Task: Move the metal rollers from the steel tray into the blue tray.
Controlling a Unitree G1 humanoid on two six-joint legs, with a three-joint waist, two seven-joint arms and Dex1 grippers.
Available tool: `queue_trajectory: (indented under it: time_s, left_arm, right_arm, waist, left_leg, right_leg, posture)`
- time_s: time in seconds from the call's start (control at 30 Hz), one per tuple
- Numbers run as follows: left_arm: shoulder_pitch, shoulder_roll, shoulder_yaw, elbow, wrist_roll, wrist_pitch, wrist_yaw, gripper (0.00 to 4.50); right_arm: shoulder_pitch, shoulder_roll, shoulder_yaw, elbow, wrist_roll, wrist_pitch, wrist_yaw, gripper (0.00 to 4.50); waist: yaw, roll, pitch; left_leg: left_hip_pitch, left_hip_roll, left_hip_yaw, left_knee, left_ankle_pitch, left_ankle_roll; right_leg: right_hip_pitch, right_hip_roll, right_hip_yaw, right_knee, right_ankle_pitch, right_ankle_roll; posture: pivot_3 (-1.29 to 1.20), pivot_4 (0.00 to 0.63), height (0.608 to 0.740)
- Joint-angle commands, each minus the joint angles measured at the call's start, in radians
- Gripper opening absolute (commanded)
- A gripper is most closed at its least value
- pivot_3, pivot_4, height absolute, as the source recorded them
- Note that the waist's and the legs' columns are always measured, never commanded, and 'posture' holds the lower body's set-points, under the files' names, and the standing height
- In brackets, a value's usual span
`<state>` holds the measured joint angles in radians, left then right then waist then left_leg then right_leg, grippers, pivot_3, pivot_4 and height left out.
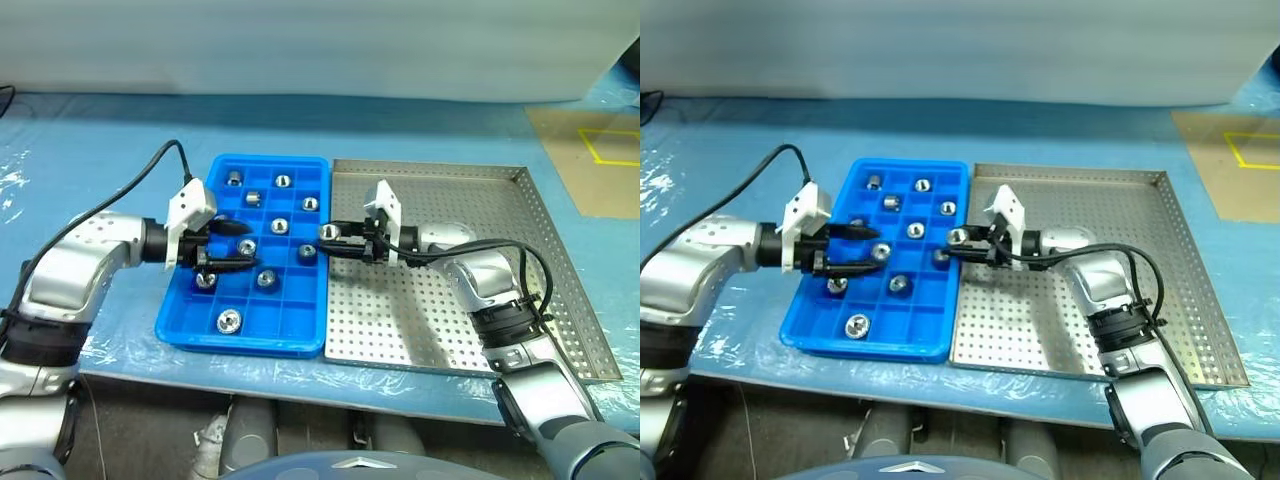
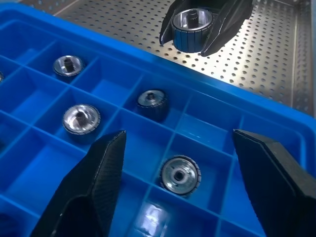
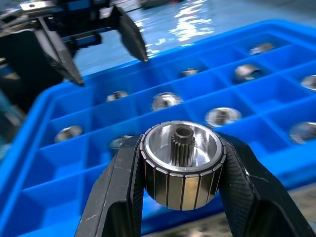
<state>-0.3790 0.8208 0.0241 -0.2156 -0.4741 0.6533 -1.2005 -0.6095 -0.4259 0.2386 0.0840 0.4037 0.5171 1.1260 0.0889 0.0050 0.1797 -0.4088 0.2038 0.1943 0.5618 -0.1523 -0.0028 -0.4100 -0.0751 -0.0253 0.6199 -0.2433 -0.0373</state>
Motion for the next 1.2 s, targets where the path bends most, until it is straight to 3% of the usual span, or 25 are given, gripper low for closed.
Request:
queue_trajectory:
  time_s: [0.03,0.3,0.73,0.87,1.2]
  left_arm:
    - [0.087,0.038,0.08,-0.16,-0.075,0.061,0.034,3.6]
    - [0.231,0.038,0.142,-0.336,-0.167,0.141,0.146,3.6]
    - [0.308,0.083,0.162,-0.422,-0.241,0.161,0.197,3.6]
    - [0.297,0.085,0.146,-0.411,-0.24,0.15,0.201,3.6]
    - [0.134,0.049,0.032,-0.266,-0.186,0.076,0.171,3.6]
  right_arm:
    - [-0.023,-0.03,0.052,-0.057,0.035,0.031,0.136,1.66]
    - [-0.011,-0.071,0.192,-0.089,0.024,0.056,0.338,1.66]
    - [-0.054,0.034,0.218,0.077,-0.084,-0.062,0.322,1.66]
    - [-0.046,0.028,0.213,0.074,-0.079,-0.022,0.325,2.97]
    - [-0.045,-0.013,0.117,0.002,-0.044,0.02,0.267,2.97]
  waist:
    - [0.01,0.0,0.0]
    - [0.039,0.0,0.0]
    - [0.057,-0.001,-0.001]
    - [0.064,-0.001,-0.001]
    - [0.063,-0.002,-0.001]
  left_leg:
    - [0.0,0.0,0.0,0.0,0.0,0.0]
    - [0.004,0.001,-0.009,-0.001,0.001,-0.002]
    - [0.004,0.0,-0.013,-0.001,0.003,-0.004]
    - [0.004,0.0,-0.013,-0.001,0.003,-0.006]
    - [0.004,0.0,-0.014,0.001,0.005,-0.009]
  right_leg:
    - [0.0,0.0,0.0,0.0,0.0,0.0]
    - [0.003,0.0,0.0,0.002,0.0,0.0]
    - [0.003,0.001,0.0,0.003,0.0,0.0]
    - [0.003,0.001,0.0,0.004,0.0,0.0]
    - [0.004,0.001,0.0,0.005,0.0,0.0]
  posture:
    - [0.17,0.15,0.74]
    - [0.26,0.15,0.74]
    - [0.3,0.15,0.74]
    - [0.28,0.15,0.74]
    - [0.17,0.15,0.74]
